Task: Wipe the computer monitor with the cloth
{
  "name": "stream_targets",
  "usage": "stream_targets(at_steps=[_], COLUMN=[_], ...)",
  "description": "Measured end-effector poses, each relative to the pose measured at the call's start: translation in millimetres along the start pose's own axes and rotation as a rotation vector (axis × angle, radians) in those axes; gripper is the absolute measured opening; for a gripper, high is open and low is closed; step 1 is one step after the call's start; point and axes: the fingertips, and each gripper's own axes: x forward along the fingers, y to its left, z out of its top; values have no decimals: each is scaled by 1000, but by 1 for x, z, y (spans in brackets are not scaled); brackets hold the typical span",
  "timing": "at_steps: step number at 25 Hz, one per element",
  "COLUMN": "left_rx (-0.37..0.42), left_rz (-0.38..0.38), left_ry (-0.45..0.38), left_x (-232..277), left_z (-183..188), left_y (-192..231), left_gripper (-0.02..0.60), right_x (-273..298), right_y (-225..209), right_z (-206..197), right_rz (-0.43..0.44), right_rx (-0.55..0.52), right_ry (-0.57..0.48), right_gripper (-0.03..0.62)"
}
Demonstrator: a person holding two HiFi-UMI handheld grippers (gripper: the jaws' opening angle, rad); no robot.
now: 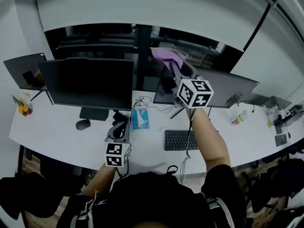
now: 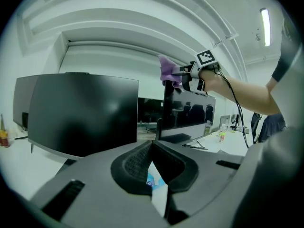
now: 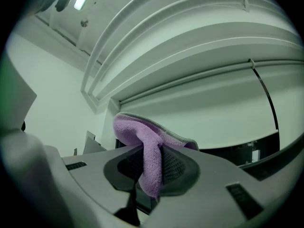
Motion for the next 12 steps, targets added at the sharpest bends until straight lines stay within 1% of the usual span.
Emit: stream_targets(at_steps=[2, 6, 9, 12], left_rx=[-4, -2, -10, -34], left_rz=[14, 25, 32, 46], left_ry=[-10, -28, -53, -77], left_x=[-1, -2, -2, 3], left_z=[4, 12, 23, 35], left_y=[3, 5, 4, 7], left_gripper=[14, 14, 14, 14], right_x=[-9, -42, -75, -106], right_y=[5, 23, 35, 33], right_z=[8, 17, 5, -19], right_rz=[-9, -30, -54, -120], right_rx=[-29, -131, -159, -162], right_ry=[-36, -111, -130, -130], right_gripper=[84, 86, 86, 86])
